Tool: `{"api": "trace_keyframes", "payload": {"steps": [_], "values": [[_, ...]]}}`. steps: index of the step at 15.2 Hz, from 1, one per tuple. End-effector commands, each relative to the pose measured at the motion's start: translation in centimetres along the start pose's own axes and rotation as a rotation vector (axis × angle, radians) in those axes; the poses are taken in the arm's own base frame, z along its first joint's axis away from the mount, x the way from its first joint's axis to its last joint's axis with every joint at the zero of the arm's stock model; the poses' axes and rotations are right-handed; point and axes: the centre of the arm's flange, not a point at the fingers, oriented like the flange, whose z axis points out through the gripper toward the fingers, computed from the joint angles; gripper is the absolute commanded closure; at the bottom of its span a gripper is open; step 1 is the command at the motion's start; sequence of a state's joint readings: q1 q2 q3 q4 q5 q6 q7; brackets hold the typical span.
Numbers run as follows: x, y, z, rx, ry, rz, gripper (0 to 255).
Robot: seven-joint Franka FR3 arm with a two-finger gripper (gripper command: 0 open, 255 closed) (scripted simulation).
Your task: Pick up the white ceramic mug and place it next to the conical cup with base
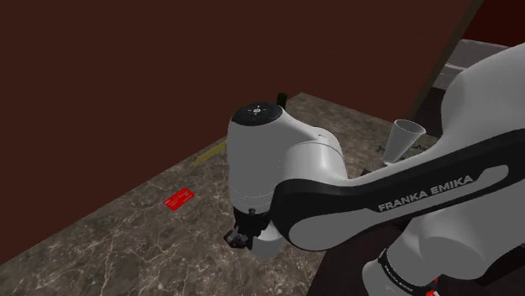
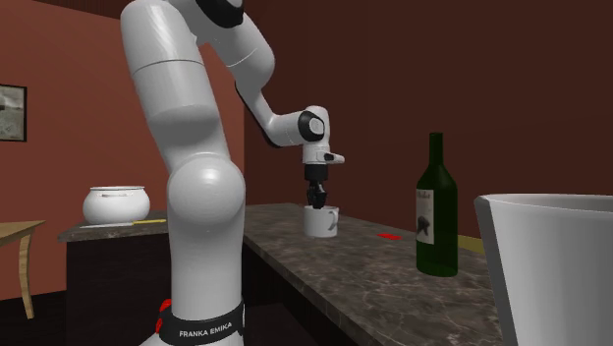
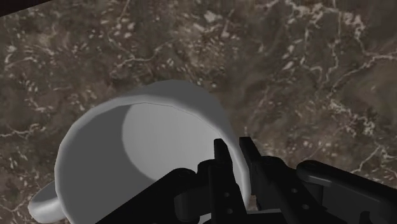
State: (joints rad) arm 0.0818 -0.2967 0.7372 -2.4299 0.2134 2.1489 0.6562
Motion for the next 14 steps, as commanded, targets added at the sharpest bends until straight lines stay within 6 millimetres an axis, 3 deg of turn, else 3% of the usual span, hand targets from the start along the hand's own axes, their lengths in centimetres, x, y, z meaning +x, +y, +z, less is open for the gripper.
{"api": "trace_keyframes", "payload": {"steps": [1, 14], "values": [[0.0, 0.2, -1.1, 0.0, 0.0, 0.0, 255], [-0.1, 0.5, -7.9, 0.0, 0.0, 0.0, 255]]}}
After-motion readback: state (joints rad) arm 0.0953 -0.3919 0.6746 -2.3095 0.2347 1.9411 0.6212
